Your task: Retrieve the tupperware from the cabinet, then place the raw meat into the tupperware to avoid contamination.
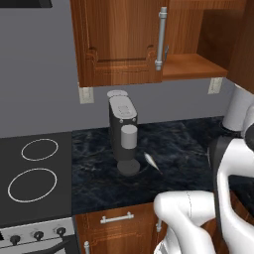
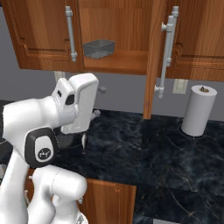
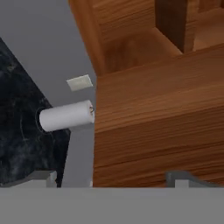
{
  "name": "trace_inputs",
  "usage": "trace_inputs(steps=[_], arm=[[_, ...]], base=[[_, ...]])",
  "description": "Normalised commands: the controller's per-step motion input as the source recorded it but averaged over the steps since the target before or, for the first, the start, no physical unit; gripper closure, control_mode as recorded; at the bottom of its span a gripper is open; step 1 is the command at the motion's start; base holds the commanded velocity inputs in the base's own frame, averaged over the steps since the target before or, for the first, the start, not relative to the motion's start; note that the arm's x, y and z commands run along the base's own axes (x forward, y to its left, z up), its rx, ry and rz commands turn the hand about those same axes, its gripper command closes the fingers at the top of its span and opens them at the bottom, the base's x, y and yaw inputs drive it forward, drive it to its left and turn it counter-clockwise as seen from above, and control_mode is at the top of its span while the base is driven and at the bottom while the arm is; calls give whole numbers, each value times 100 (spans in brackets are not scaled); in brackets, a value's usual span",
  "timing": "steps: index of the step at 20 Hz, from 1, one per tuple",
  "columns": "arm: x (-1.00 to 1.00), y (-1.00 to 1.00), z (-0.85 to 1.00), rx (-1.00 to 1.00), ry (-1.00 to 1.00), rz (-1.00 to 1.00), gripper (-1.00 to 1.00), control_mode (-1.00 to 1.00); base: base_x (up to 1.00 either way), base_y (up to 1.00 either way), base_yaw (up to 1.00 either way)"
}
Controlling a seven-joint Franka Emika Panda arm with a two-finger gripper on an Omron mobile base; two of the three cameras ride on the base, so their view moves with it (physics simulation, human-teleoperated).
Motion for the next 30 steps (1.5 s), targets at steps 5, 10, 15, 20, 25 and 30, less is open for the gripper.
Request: trace_inputs(steps=[5, 10, 15, 20, 25, 30], arm=[[-21, 41, 14, 20, 0, 13, -100, -100], [-19, 36, 8, 22, 2, 15, -100, -100], [-24, 31, 0, 24, 0, 17, -100, -100], [-28, 26, 0, 28, 0, 16, -100, -100], [-21, 34, 0, 28, -2, 13, -100, -100], [-8, 47, 0, 26, -9, 9, -100, -100]], base=[[0, 0, 0], [0, 0, 0], [0, 0, 0], [0, 0, 0], [0, 0, 0], [0, 0, 0]])
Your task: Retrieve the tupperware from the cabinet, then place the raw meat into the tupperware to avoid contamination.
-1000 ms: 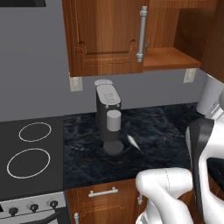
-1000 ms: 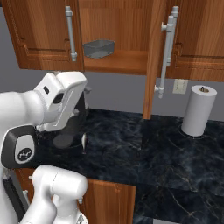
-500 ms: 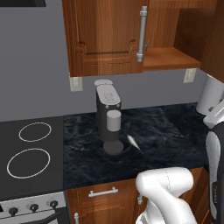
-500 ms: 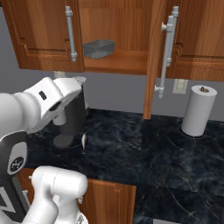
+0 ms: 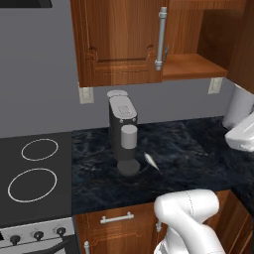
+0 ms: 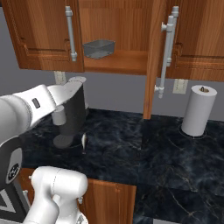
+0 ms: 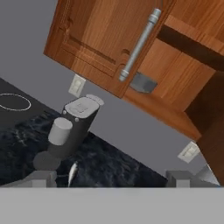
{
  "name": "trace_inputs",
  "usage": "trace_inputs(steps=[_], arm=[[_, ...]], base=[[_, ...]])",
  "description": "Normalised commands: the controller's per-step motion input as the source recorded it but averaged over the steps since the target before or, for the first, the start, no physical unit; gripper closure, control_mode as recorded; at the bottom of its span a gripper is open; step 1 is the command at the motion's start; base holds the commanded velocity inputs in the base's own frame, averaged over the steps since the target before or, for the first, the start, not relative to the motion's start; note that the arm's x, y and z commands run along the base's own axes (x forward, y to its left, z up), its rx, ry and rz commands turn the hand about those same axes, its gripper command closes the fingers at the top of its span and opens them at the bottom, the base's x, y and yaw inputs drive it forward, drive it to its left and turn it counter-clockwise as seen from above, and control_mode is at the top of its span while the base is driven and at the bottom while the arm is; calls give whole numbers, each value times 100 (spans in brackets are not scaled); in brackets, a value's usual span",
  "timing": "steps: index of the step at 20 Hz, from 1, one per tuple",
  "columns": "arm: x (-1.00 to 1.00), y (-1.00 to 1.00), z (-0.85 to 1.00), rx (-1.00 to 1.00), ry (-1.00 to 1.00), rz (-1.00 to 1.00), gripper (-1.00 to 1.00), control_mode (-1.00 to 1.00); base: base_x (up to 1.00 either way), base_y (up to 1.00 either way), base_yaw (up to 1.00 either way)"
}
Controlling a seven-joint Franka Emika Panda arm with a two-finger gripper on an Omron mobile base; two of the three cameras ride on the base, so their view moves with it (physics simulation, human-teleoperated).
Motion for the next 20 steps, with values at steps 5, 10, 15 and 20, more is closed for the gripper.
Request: trace_inputs(steps=[5, 10, 15, 20], arm=[[0, 50, 6, 23, -16, 2, -100, -100], [5, 47, 14, 22, -15, 0, -100, -100], [22, 40, 18, 19, -11, 0, -100, -100], [33, 31, 23, 11, -7, 0, -100, -100]], base=[[0, 0, 0], [0, 0, 0], [0, 0, 0], [0, 0, 0]])
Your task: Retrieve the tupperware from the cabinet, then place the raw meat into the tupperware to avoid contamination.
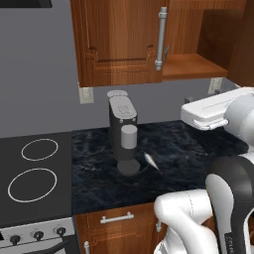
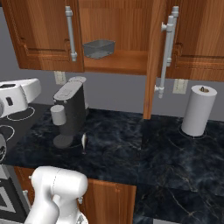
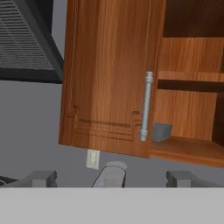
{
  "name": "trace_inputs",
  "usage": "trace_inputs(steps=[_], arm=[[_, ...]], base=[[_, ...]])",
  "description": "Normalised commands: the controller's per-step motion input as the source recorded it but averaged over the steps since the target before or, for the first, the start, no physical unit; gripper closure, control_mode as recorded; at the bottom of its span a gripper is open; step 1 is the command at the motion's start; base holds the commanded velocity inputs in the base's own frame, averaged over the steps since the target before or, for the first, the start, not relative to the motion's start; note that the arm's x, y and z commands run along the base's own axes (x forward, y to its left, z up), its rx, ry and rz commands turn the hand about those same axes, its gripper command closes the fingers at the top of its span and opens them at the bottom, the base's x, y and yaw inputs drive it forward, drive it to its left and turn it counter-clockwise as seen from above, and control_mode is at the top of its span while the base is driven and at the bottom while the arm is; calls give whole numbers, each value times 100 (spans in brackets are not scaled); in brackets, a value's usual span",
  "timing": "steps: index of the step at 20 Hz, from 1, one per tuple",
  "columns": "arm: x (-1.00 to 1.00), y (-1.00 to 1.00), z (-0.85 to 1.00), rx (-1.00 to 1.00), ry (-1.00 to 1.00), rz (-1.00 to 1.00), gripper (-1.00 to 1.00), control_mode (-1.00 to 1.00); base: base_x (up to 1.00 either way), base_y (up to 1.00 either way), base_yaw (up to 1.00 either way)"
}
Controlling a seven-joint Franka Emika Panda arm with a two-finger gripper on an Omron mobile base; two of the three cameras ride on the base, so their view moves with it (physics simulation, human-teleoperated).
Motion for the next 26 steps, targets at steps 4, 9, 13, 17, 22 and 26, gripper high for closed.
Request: trace_inputs(steps=[4, 9, 13, 17, 22, 26], arm=[[37, 12, 22, 3, -5, 0, -100, -100], [34, 1, 21, 1, -7, 0, -100, -100], [19, 0, 13, 2, -7, 0, -100, -100], [3, 0, 1, 0, -8, 1, -100, -100], [0, 0, 0, 0, -10, 2, -100, -100], [0, 0, 0, 0, -6, 1, -100, -100]], base=[[0, 0, 0], [0, 0, 0], [0, 0, 0], [0, 0, 0], [0, 0, 0], [0, 0, 0]])
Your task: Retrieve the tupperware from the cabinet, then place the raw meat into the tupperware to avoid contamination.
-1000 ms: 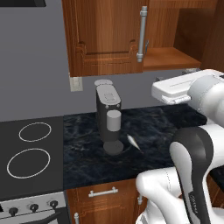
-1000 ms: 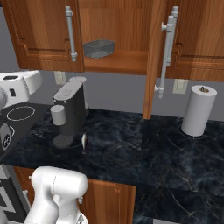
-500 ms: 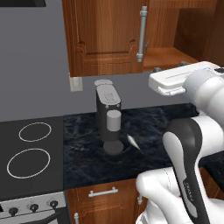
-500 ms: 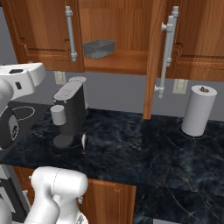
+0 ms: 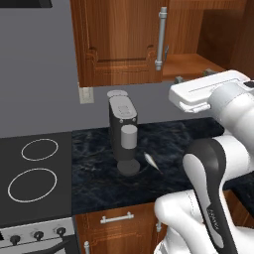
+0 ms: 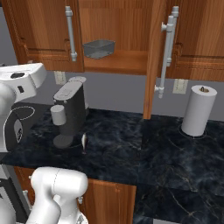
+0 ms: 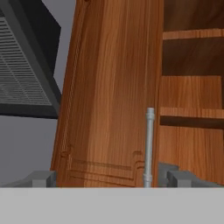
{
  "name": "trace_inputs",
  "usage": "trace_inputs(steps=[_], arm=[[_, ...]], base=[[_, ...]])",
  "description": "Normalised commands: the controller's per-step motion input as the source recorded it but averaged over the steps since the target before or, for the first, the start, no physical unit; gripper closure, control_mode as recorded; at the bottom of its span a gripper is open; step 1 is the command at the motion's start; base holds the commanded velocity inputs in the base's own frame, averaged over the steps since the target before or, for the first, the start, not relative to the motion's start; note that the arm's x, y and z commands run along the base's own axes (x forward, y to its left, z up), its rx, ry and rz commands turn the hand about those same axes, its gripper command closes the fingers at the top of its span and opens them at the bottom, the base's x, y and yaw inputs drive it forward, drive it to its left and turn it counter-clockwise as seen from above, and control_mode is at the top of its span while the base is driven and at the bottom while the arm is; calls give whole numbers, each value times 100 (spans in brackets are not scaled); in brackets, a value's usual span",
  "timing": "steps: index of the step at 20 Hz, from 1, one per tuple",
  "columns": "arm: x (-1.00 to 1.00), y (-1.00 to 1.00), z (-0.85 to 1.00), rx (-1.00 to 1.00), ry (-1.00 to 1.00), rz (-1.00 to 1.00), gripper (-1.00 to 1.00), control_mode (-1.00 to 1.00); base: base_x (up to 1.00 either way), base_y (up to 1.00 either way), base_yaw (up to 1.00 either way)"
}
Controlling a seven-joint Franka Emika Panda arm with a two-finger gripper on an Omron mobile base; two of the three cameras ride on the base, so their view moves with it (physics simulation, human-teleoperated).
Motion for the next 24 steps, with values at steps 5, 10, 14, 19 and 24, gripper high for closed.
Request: trace_inputs(steps=[5, 10, 14, 19, 24], arm=[[0, 0, 0, 0, 0, 0, -100, -100], [7, -13, 9, 6, 0, -2, -100, -100], [15, -12, 6, 5, -1, -2, -100, -100], [31, -1, 0, 2, 0, 0, -100, -100], [41, -8, 0, 3, 0, -2, -100, -100]], base=[[0, 0, 0], [0, 0, 0], [0, 0, 0], [0, 0, 0], [0, 0, 0]])
